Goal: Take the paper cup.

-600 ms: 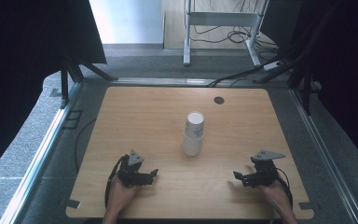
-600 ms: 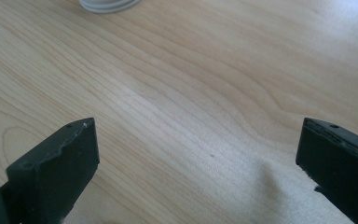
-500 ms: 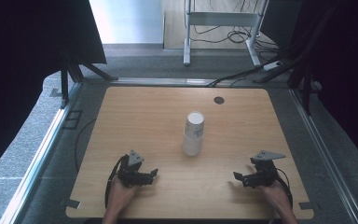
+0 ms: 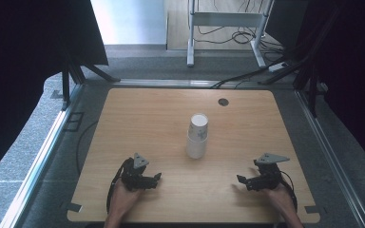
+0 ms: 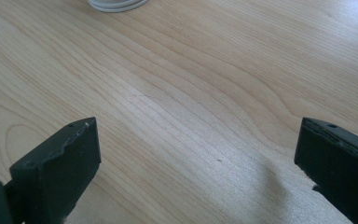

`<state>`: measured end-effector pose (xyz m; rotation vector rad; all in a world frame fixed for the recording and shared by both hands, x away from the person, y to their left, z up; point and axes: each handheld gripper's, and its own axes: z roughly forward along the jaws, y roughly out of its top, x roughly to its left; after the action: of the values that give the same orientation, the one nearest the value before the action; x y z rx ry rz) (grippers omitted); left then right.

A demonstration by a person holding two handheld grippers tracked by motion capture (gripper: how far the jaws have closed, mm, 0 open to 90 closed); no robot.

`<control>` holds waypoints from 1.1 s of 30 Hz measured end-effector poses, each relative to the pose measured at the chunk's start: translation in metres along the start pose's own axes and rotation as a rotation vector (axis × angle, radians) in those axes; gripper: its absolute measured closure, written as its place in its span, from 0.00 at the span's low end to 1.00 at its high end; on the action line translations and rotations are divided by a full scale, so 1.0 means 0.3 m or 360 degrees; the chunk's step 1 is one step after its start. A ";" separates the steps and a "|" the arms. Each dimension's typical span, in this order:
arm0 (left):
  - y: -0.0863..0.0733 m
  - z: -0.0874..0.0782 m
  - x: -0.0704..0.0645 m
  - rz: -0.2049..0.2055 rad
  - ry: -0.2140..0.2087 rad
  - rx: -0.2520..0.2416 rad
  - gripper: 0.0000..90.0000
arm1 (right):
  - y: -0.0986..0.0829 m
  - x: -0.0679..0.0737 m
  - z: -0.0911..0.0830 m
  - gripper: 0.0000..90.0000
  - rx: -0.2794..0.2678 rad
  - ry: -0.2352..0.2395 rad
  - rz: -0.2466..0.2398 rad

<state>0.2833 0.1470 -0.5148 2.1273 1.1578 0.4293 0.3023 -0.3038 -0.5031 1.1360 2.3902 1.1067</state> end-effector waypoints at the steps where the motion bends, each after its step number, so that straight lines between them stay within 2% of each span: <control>1: 0.001 0.000 0.000 -0.0010 -0.0004 -0.0004 0.13 | 0.000 0.000 0.000 0.00 0.0000 0.0004 -0.0003; 14: 0.022 -0.017 0.000 0.0008 -0.0033 -0.0046 0.13 | 0.023 0.007 0.003 0.00 -0.0016 0.0030 -0.0037; 21: 0.038 -0.024 0.003 0.0004 -0.0059 -0.0070 0.13 | 0.038 0.010 -0.001 0.01 -0.0032 0.0041 -0.0017; 33: 0.084 -0.020 -0.001 0.0046 -0.0108 -0.0087 0.13 | 0.084 0.013 -0.012 0.00 -0.0048 0.0097 -0.0044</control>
<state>0.2954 0.1395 -0.4930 2.0975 1.0669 0.3937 0.3116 -0.2925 -0.4818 1.0715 2.4188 1.1801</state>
